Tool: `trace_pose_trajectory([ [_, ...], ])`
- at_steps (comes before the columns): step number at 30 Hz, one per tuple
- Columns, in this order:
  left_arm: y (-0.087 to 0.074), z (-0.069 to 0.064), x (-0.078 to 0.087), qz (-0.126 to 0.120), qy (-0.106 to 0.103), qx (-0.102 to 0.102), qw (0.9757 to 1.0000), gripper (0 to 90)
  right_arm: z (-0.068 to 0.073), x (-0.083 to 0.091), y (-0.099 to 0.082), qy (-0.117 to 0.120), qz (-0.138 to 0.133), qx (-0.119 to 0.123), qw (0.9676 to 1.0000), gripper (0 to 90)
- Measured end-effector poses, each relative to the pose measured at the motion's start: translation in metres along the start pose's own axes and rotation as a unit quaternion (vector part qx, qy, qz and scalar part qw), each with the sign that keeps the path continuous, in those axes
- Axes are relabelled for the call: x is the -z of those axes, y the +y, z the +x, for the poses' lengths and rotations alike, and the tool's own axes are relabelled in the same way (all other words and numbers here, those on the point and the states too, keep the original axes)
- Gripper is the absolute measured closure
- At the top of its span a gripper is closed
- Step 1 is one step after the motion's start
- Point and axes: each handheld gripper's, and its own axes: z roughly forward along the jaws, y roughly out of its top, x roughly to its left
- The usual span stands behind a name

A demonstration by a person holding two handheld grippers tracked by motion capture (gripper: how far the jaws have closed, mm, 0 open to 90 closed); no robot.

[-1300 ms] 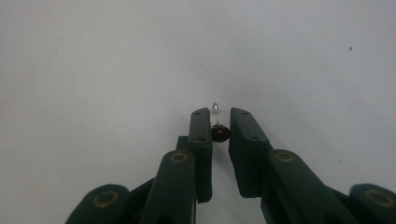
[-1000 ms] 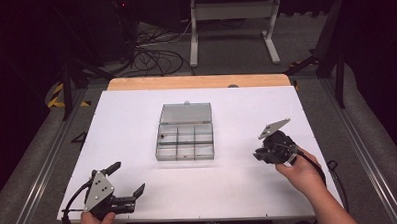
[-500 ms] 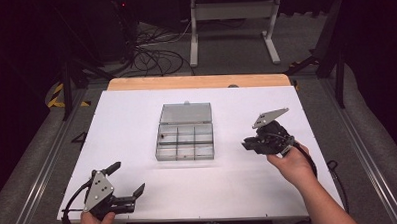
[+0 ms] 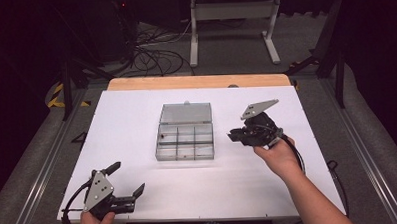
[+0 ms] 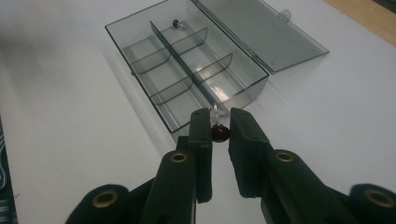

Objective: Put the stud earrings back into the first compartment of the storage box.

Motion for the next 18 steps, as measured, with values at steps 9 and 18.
trace_pose_trajectory([
  [9,0.0,0.0,0.001,0.0,0.001,0.0,1.0,3.9,0.004,-0.012,0.019,0.016,-0.021,0.001,0.9996,79.6],
  [18,0.0,0.001,0.001,-0.001,0.001,-0.002,1.0,3.8,0.006,-0.027,0.036,0.026,-0.037,0.002,0.999,79.6],
])
